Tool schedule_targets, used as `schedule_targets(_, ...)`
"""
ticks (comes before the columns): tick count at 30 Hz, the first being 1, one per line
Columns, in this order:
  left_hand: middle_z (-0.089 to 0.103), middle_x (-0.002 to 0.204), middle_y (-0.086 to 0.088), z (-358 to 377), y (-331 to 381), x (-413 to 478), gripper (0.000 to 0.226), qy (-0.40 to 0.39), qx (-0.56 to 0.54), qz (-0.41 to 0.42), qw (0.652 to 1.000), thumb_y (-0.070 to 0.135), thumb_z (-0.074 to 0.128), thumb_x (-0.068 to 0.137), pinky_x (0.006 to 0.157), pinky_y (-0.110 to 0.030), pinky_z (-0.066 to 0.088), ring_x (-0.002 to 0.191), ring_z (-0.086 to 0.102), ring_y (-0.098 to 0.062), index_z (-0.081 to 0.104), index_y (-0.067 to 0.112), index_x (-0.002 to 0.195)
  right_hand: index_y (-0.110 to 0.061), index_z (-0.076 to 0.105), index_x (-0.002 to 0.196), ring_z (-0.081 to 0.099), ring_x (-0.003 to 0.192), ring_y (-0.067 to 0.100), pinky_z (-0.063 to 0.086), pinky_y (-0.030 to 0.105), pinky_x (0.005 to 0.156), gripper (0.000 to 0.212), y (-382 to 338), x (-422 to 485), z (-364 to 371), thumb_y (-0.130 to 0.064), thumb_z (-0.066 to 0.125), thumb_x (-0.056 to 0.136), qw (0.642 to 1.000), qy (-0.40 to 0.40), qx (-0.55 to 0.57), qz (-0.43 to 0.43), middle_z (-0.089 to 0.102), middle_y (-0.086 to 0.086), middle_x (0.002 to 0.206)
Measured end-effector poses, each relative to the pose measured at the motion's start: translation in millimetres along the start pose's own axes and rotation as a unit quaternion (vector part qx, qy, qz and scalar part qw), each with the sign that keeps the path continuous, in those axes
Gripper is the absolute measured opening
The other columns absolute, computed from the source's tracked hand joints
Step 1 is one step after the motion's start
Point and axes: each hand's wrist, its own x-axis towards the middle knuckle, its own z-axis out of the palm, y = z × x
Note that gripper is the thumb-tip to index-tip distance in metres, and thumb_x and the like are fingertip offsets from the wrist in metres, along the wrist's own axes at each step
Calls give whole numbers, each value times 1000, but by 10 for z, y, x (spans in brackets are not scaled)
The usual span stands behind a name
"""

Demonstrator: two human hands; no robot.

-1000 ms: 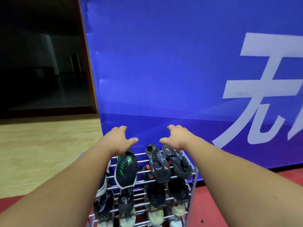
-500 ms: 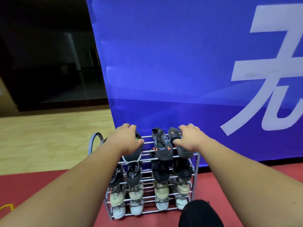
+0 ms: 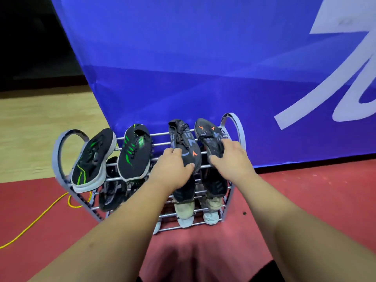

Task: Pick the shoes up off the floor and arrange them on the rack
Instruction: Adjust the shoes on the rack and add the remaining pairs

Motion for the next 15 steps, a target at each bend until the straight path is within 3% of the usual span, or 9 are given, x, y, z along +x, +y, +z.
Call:
schedule_targets(4, 28, 159, -9, 309, 5, 195, 73, 43, -35, -27, 998, 57, 61, 90, 112, -47, 41, 144, 36, -33, 40, 16, 146, -21, 43, 143, 47, 127, 29, 46, 48, 105, 71, 76, 140, 226, -42, 69, 81, 997, 40, 70, 1, 49, 6, 138)
schedule_targets(8, 18, 166, -10, 538, -38, 303, 88, 85, -78, -34, 993, 63, 65, 84, 118, -50, 34, 151, 25, -32, 31, 20, 154, -25, 33, 147, 48, 129, 31, 50, 52, 102, 90, 156, 277, 391, -48, 68, 67, 995, 37, 83, 41, 50, 5, 140)
schedule_targets(15, 0, 170, -7, 563, -12, 445, 112, 67, -114, -41, 990, 69, 73, 74, 118, -51, 35, 156, 15, -30, 14, 29, 160, -22, 30, 148, 50, 124, 41, 51, 54, 98, 86, 116, 415, 443, -28, 73, 73, 998, 26, 24, 53, 49, 14, 138)
